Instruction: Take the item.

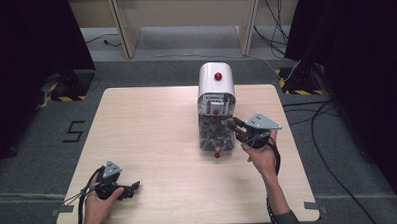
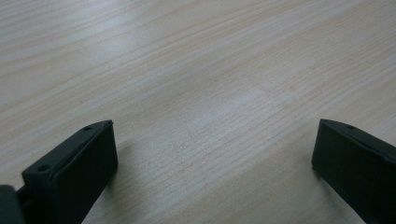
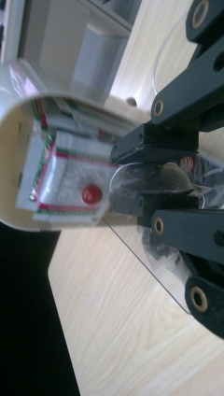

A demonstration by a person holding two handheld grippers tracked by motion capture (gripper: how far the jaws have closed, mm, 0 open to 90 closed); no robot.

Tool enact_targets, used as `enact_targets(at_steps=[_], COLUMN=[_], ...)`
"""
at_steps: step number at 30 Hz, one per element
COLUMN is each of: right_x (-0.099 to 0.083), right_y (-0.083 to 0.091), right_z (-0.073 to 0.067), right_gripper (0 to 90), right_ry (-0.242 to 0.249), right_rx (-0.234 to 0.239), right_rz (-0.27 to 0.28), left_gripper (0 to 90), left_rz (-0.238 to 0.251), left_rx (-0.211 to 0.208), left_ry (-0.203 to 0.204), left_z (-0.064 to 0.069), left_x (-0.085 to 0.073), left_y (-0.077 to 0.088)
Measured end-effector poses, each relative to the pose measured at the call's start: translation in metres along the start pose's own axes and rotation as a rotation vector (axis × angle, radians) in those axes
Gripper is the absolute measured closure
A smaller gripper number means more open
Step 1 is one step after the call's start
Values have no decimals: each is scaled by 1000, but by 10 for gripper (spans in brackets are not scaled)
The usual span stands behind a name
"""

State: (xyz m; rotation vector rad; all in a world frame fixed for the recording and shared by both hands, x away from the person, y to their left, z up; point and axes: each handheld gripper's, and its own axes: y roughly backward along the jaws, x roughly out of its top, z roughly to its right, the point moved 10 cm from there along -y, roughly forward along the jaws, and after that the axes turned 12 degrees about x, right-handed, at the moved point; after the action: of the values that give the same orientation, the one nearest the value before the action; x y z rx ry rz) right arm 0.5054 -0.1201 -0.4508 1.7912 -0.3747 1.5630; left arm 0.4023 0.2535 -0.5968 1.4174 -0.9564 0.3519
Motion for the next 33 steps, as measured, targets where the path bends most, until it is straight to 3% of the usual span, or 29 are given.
enact_targets(at_steps=[10, 18, 33], right_x=[5, 0, -8], right_y=[29, 37, 35], right_z=[36, 56, 70], right_gripper=[756, 756, 756], right_ry=[-38, -76, -85], right_rx=[-97, -133, -158], right_rz=[51, 69, 54], left_gripper=[0, 0, 0], left_rz=[0, 0, 0], left_rx=[0, 0, 0], left_ry=[0, 1, 1], left_z=[0, 0, 0], left_x=[0, 0, 0], left_y=[0, 0, 0])
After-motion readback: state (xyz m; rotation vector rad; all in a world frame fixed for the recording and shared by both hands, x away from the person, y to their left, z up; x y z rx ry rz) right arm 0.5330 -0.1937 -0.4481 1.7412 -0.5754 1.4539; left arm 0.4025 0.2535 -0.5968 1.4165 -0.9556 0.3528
